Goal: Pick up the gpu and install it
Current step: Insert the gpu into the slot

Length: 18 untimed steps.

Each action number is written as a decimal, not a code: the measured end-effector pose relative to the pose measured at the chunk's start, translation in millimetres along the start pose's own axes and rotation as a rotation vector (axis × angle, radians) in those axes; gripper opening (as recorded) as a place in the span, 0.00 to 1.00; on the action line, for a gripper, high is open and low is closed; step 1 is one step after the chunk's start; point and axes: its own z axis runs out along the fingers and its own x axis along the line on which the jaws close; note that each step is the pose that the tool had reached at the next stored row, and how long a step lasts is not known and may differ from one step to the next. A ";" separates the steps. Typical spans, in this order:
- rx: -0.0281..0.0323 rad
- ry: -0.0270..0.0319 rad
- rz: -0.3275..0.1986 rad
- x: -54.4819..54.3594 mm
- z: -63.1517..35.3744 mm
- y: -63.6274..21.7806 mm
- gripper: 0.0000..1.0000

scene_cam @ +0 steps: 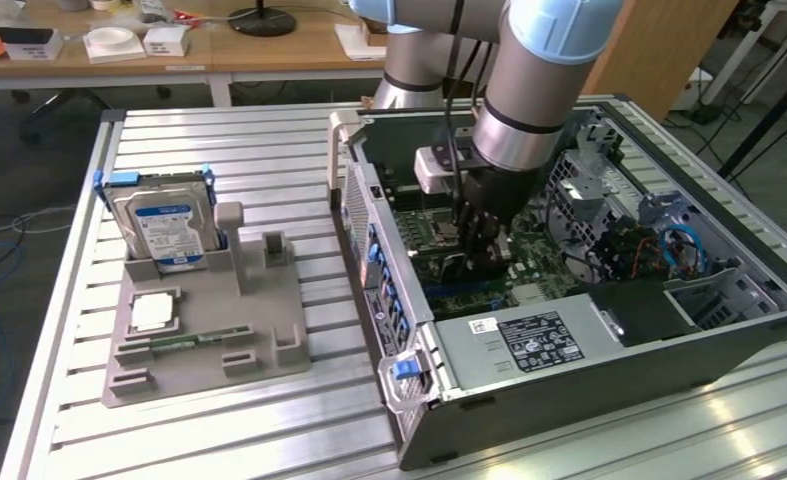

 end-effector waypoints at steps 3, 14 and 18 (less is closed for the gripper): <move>-0.0002 0.0001 0.000 0.1 -0.1 -0.8 0.26; 0.0030 -0.0003 0.000 0.0 0.1 -2.7 0.26; 0.0034 -0.0001 0.000 0.1 0.4 -2.2 0.26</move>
